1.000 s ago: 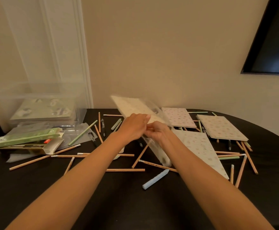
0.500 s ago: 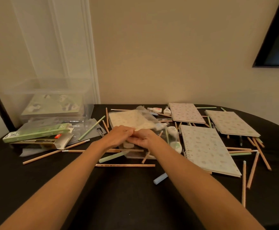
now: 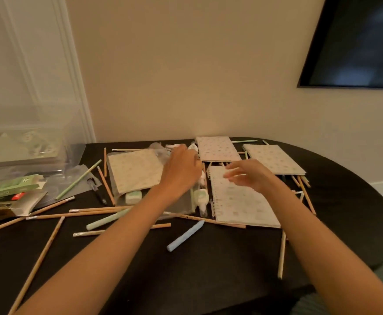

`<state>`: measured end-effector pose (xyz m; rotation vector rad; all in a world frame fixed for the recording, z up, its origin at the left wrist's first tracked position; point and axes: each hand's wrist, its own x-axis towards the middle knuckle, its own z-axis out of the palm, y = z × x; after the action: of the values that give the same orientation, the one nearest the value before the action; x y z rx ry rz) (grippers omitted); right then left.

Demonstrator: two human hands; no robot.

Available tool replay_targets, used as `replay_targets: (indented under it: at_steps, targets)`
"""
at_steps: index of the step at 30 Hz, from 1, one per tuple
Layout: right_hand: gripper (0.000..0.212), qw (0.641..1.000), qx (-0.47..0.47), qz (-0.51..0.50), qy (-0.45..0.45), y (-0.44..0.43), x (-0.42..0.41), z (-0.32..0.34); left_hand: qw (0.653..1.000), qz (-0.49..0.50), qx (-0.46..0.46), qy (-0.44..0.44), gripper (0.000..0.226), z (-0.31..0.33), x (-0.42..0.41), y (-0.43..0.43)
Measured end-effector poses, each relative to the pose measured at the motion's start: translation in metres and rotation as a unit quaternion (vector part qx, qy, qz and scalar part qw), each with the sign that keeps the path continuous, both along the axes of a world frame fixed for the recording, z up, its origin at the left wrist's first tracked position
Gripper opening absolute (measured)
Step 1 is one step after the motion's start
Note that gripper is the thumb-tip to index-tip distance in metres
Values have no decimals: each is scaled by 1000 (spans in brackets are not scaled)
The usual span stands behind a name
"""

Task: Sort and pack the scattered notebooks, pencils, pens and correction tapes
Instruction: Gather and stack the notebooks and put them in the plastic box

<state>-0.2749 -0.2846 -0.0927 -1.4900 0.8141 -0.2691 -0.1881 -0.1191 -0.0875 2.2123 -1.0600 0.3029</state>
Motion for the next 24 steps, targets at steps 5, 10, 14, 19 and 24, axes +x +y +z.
replay_targets:
  at_steps: [5,10,14,19,24]
  targets:
    - [39,900,-352,-73,247,-55,-18,-47,969,-59,233,65,34,-13,-22,-42]
    - [53,884,-357,-74,291,-73,-18,-63,910,-35,411,36,88,-38,-21,-60]
    - [59,939,-229,-113,229,-77,-15,-64,914,-31,401,47,104,-50,-16,-67]
    - [26,981,-135,-133,50,-69,-14,-48,934,-27,349,63,97,-52,-16,-67]
    - [18,990,-36,-135,-31,-65,-26,-20,970,-31,180,160,78,-34,-15,-61]
